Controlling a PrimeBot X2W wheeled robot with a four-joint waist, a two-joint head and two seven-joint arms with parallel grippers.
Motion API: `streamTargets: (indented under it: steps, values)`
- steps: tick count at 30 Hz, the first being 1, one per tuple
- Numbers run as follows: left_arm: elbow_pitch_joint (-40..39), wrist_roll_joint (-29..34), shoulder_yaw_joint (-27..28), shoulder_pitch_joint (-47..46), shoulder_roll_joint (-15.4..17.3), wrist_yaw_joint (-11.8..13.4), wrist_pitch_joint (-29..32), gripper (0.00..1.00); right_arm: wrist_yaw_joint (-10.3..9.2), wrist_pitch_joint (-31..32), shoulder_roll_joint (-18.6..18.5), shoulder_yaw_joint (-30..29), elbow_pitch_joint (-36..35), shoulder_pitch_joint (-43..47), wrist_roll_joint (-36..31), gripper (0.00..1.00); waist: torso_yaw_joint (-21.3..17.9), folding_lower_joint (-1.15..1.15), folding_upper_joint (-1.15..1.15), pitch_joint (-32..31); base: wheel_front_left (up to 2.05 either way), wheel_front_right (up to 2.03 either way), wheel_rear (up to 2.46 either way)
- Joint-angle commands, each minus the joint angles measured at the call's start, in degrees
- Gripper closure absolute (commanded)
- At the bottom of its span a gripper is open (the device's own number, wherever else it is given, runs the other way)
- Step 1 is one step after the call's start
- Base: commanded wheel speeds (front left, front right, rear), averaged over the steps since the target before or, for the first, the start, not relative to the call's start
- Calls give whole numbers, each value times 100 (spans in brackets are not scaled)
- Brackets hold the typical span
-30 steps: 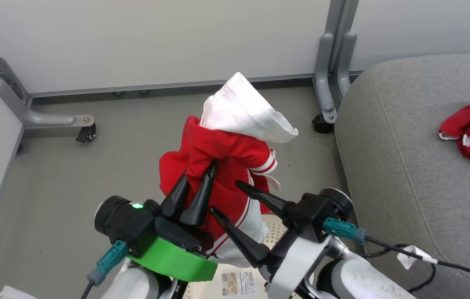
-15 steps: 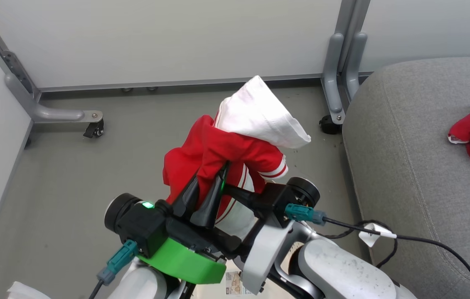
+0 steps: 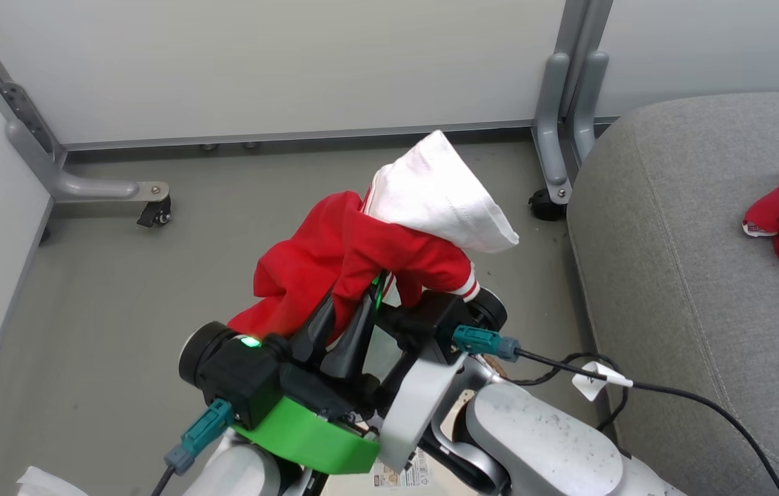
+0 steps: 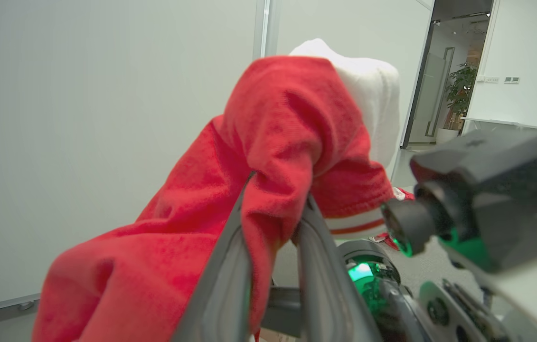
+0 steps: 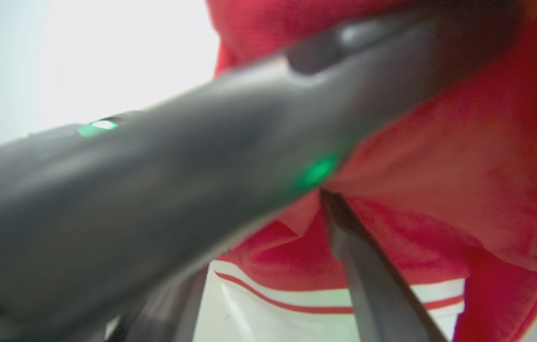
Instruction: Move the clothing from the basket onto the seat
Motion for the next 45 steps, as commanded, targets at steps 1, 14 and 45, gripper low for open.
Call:
streamTargets:
  steps: [1, 14, 45]
  values:
    - [-10, 4, -6, -87, 10, 3, 7, 100, 0, -26, 62, 57, 37, -54, 70, 100, 1, 0, 0, 2, 0, 0, 0]
    - [12, -41, -13, -72, 27, 46, -30, 100, 0, -128, 92, 212, 222, -169, 220, 100, -29, 0, 0, -29, 0, 0, 0]
    - [-485, 253, -300, 430, 896, 130, 687, 0, 0, -165, -426, -466, 460, -85, -7, 100, 39, 0, 0, 13, 0, 0, 0]
